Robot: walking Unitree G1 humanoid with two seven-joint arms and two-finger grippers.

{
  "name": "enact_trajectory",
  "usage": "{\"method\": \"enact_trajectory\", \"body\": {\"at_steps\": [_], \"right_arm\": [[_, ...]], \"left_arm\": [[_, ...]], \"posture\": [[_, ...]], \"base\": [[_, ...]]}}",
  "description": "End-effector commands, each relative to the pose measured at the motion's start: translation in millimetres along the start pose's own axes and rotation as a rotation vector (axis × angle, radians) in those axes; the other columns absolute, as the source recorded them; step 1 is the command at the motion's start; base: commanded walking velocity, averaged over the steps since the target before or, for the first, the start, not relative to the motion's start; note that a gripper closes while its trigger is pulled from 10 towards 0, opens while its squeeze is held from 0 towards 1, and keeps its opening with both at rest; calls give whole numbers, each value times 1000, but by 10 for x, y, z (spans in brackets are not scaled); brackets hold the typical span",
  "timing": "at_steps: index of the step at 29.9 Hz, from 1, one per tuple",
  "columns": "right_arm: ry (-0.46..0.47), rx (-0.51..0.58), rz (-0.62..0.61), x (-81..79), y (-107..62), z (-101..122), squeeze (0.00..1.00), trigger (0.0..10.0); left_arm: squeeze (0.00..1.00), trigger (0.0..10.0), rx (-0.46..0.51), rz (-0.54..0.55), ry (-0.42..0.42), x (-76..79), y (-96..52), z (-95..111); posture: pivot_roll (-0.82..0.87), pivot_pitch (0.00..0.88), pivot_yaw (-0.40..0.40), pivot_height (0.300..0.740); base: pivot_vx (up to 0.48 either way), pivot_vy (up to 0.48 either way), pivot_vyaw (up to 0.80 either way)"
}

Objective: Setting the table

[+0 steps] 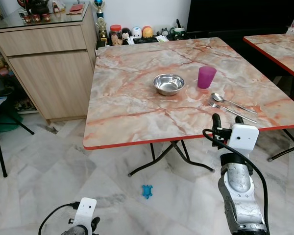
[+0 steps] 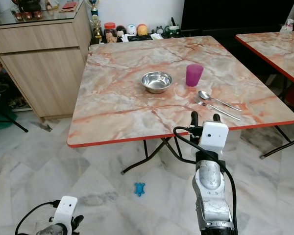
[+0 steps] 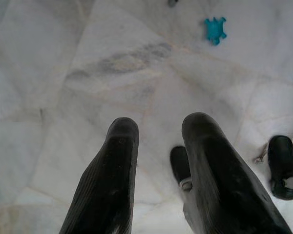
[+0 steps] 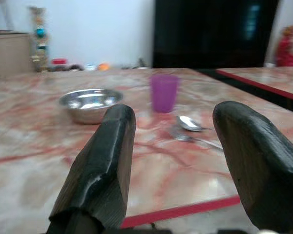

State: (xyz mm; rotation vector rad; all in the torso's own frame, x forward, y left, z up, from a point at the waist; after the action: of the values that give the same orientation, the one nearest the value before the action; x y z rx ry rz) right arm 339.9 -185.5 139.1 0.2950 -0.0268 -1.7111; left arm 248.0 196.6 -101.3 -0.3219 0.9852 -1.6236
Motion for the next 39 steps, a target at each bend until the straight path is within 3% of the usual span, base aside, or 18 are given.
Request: {"method": "enact_trajectory", "body": {"at_steps": [1,13,21,24,30,36,39], "right_arm": [[25,14,11,-59,3,45,0,10000],[-2,7,28,-88,10,19,0,10000],[24,-7,4,-86,14,-15,0,10000],[24,-3,0,-69,12,-7,0,10000],[23,-1,-5,-44,12,-4,0,10000],[24,-11,-12,-48,23,-34,0,10000],[31,-17,-9,-72,14,-55,0,10000]], "left_arm": [[0,10000,-21,0,-5,1,-15,-76],[0,10000,-16,-5,-7,26,-7,-48],[0,10000,-27,15,-31,-36,-20,-94],[0,10000,-40,64,-95,-172,-43,-161],[0,10000,-73,81,-75,-291,-102,-332],[0,10000,-85,82,-72,-301,-120,-387],[0,10000,-69,65,-75,-219,-87,-302]], "posture": [[-46,0,8,740],[-41,0,4,740],[-33,0,5,740],[-32,0,5,740],[-32,0,10,740],[-33,0,11,740],[-34,0,10,740]], "base": [[0,0,431],[40,0,0],[270,0,534],[277,0,0],[280,0,0],[278,0,0],[279,0,0]]}}
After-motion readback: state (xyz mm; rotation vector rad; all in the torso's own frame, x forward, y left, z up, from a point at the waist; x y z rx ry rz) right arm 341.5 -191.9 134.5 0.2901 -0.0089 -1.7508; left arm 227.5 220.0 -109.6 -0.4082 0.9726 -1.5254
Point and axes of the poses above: a point about 5 cm out from each wrist's last joint towards the gripper, its own y axis pointing out of the wrist towards the gripper, its own z axis along the axis of the wrist's last joint, x = y × z, the point moved 5 cm from there along y, pointing out of the wrist towards the gripper, and after that the axes turned 15 degrees about y, right-handed, at the moved point
